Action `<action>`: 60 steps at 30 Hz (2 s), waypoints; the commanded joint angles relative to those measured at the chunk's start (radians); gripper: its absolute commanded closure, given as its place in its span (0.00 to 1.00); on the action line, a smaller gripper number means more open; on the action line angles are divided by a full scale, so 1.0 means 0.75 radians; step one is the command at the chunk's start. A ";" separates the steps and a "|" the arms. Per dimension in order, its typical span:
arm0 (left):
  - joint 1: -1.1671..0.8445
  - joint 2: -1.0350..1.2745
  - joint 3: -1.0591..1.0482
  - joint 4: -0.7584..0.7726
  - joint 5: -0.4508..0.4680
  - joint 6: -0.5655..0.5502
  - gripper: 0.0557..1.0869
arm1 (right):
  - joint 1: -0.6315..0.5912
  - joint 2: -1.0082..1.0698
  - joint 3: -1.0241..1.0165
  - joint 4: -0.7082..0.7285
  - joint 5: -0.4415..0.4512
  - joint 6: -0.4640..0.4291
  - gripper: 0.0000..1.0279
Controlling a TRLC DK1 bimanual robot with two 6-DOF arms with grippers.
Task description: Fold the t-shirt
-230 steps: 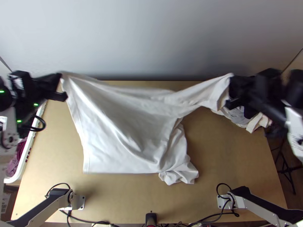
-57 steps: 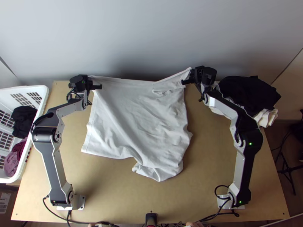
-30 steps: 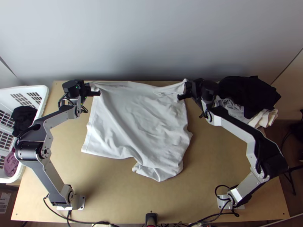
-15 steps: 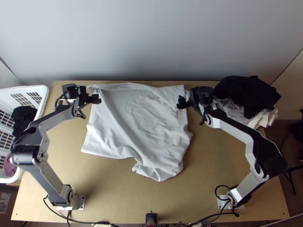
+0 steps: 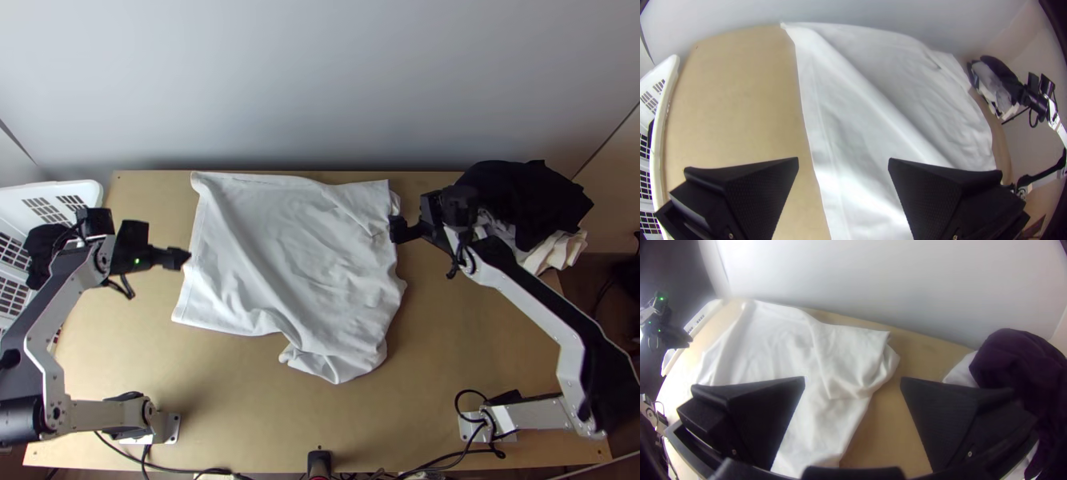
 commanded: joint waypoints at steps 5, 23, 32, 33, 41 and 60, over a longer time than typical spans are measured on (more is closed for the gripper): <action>-0.033 -0.087 -0.090 -0.403 0.028 0.248 0.05 | 0.096 -0.246 -0.035 -0.308 -0.083 0.027 0.03; -0.070 -0.061 -0.152 -0.575 -0.204 0.287 0.11 | 0.252 -0.287 -0.023 -0.506 -0.133 -0.110 0.03; -0.066 -0.006 -0.236 -0.471 -0.267 0.254 0.34 | 0.405 -0.437 -0.099 -0.702 -0.141 -0.146 0.03; -0.058 0.007 -0.238 -0.465 -0.267 0.254 0.41 | 0.440 -0.453 -0.113 -0.751 -0.141 -0.163 0.03; -0.046 0.001 -0.232 -0.399 -0.259 0.199 0.96 | 0.679 -0.516 -0.262 -0.933 -0.147 -0.253 0.04; -0.021 -0.269 -0.072 -0.571 -0.216 0.123 0.97 | 0.929 -0.291 -0.506 -0.686 -0.133 -0.218 0.04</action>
